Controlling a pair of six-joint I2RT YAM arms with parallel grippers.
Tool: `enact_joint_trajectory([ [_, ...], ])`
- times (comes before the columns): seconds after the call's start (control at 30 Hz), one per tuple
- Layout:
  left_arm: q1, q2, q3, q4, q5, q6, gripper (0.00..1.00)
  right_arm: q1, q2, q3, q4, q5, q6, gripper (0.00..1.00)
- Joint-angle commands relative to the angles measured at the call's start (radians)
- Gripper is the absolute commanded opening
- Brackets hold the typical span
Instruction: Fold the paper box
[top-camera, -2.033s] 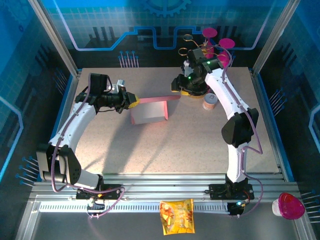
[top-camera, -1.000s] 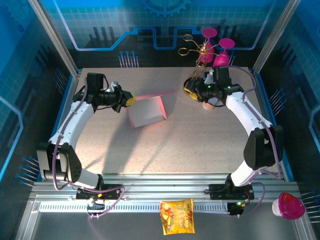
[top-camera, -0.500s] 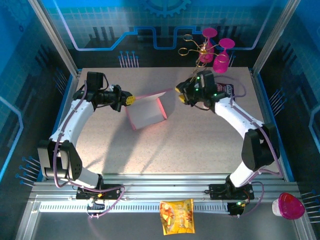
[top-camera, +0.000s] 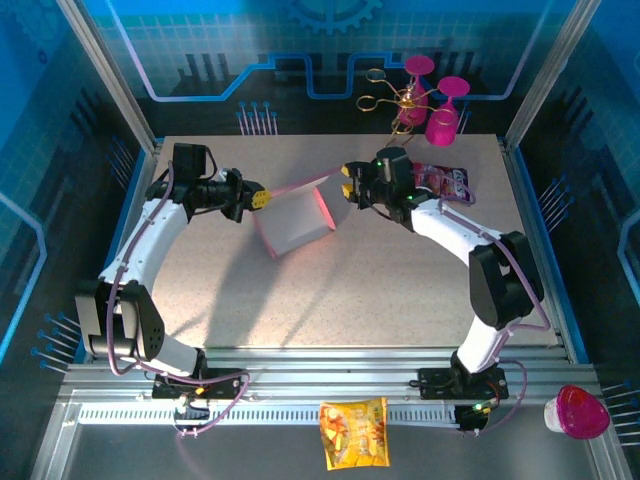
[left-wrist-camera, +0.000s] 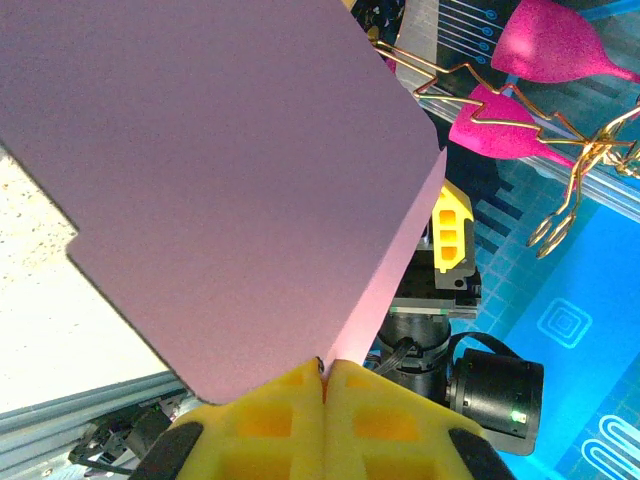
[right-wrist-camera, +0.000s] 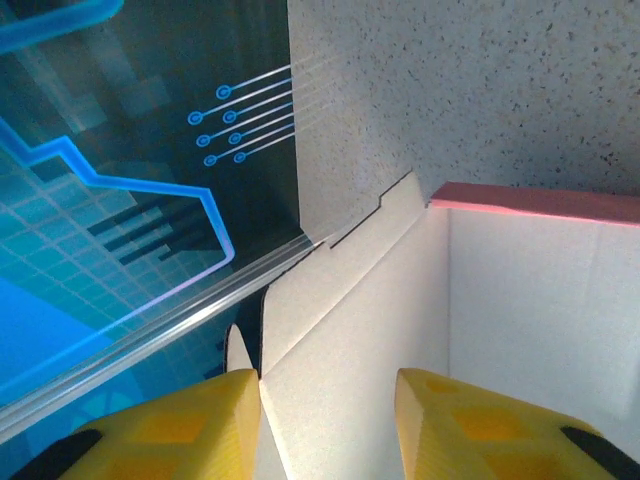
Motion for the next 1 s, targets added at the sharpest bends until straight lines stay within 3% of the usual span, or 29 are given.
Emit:
enact_joint_trajectory([
  [0.0, 0.005, -0.016, -0.01, 0.009, 0.035, -0.002, 0.0, 0.003, -0.05, -0.017, 0.014, 0.059, 0.032, 0.41],
  [0.67, 0.005, -0.007, -0.007, 0.027, 0.038, -0.004, 0.0, 0.003, 0.019, 0.092, -0.05, 0.009, 0.022, 0.41],
  [0.97, 0.005, -0.008, -0.008, 0.028, 0.041, -0.002, 0.0, -0.004, 0.077, 0.146, -0.049, -0.007, 0.022, 0.31],
])
